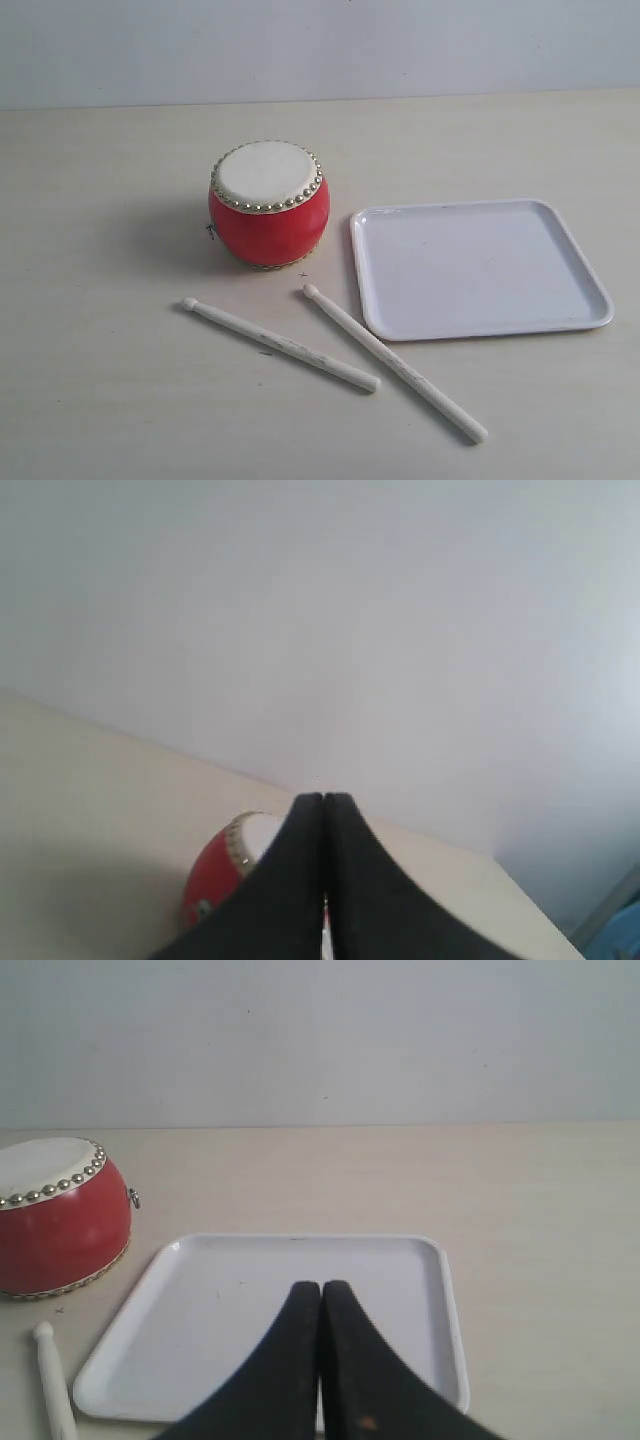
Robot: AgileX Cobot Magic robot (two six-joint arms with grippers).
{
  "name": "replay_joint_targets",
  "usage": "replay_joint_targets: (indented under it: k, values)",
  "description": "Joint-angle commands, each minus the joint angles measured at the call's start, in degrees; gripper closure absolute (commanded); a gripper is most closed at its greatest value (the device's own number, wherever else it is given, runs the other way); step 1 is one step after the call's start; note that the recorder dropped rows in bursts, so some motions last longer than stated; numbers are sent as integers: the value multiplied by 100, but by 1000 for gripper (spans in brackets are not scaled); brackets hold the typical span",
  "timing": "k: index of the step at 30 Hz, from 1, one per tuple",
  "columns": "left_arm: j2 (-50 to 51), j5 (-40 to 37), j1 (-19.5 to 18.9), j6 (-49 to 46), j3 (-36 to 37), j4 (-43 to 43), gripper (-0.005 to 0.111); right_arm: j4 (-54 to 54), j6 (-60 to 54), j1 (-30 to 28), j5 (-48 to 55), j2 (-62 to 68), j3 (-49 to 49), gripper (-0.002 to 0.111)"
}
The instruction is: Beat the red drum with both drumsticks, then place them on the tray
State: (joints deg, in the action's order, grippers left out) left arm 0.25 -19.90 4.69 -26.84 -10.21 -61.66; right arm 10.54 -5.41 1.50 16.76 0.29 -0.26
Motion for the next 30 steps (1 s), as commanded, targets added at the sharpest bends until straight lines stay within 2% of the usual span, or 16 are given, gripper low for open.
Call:
replay_joint_targets:
  k: [1, 3, 10, 12, 15, 20, 25, 30]
  values:
    - [466, -1019, -3, -1894, -632, -1373, 107, 5, -45, -11, -21, -29, 26, 108]
    - [965, -1304, -3, -2432, -809, -1859, 107, 5, -45, -11, -21, -29, 26, 108]
    - [2991, -2331, -3, -2945, -1591, -1955, 107, 5, -45, -11, -21, -29, 26, 108]
    - [3189, -2518, -3, -3167, -1782, -2212, 107, 5, -45, -11, -21, -29, 26, 108]
    - [3246, -2629, -3, -3409, -1982, -2350, 107, 5, -54, -11, -21, -29, 26, 108]
    - [3246, -2194, -3, -3451, -2112, -2450, 107, 5, -54, -11, -21, -29, 26, 108]
    - [3246, -2772, -3, -3451, -2112, -2718, 107, 5, -54, -11, -21, -29, 26, 108]
    - [3246, -3095, -3, -3451, -2112, -2273, 107, 5, -54, -11, -21, -29, 26, 108]
